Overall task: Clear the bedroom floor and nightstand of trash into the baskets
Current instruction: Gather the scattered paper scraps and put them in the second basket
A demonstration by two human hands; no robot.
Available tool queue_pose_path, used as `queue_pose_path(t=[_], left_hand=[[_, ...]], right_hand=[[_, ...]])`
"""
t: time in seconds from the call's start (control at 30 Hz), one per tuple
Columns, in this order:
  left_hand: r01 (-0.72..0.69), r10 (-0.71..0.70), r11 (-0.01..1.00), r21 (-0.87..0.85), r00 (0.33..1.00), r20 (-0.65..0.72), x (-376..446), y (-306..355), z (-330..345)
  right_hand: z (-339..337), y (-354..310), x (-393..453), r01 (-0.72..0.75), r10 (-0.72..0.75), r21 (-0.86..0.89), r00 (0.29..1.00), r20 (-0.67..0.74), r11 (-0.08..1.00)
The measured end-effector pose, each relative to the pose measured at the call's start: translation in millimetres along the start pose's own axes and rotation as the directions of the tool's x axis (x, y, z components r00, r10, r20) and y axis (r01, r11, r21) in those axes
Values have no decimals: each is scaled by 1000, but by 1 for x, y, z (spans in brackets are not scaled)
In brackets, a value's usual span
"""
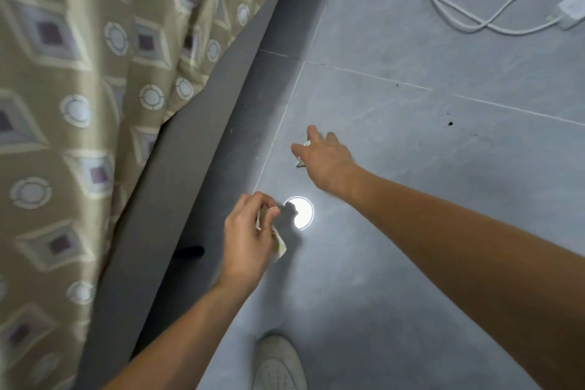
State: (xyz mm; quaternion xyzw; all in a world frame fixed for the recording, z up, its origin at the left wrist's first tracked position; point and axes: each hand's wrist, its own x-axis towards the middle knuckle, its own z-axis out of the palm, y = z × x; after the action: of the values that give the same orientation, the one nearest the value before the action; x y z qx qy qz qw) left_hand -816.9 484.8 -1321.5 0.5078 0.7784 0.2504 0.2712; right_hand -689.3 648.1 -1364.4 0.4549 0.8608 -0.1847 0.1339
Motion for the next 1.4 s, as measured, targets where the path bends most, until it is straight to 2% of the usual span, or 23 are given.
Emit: queue_pose_path(t=[0.1, 0.17, 0.3, 0.4, 0.5, 0.6, 0.73, 0.8, 0.87, 0.93, 1.03, 1.13, 1.2, 1.27, 1.4], left_hand=[[9, -9, 1000, -6, 1000, 9, -9, -2, 1], [2, -2, 1000, -14, 1000, 12, -13, 9, 4], [-37, 38, 999, -31, 998, 47, -25, 66, 12], [-84, 94, 993, -77, 987, 127, -43, 138, 24], [-116, 142, 984, -132, 968, 207, -70, 226, 37], [-139, 204, 965, -224, 932, 301, -107, 322, 53], [-218, 349, 920, -326, 834, 428, -173, 436, 86], [-271, 428, 888, -371, 780, 456, -208, 477, 110], [-303, 474, 871, -387, 729, 494, -244, 505, 141], [-319, 499, 861, -396, 678, 540, -279, 522, 176], [-309, 478, 878, -367, 631, 611, -325, 531, 230], [-337, 419, 905, -260, 598, 683, -355, 518, 278], [-394, 314, 915, -83, 568, 761, -364, 511, 297], [-465, 240, 884, 54, 550, 800, -368, 507, 302], [-526, 247, 844, 102, 552, 797, -362, 506, 281]], right_hand=[[15, 4, -15, 32, -32, 9, 999, 1, 999], [23, 13, -40, 8, -10, 78, 1000, 25, 997], [20, 38, -127, -123, 144, 293, 988, -51, 948], [-5, 61, -213, -226, 326, 482, 936, -134, 847], [-49, 97, -311, -338, 555, 637, 814, -172, 693], [-93, 133, -413, -402, 720, 714, 662, -205, 573], [-118, 185, -542, -446, 870, 778, 424, -253, 444], [-111, 211, -596, -514, 933, 789, 295, -206, 337], [-95, 234, -640, -550, 978, 815, 185, -97, 185], [-75, 257, -673, -562, 991, 825, 134, 17, 62], [-45, 285, -706, -582, 987, 813, 142, 77, 21], [-18, 305, -716, -577, 964, 816, 228, 135, 22], [-4, 315, -717, -579, 928, 816, 299, 220, -7], [4, 320, -719, -583, 888, 811, 348, 301, -46], [-3, 315, -723, -553, 893, 833, 363, 266, -23]])
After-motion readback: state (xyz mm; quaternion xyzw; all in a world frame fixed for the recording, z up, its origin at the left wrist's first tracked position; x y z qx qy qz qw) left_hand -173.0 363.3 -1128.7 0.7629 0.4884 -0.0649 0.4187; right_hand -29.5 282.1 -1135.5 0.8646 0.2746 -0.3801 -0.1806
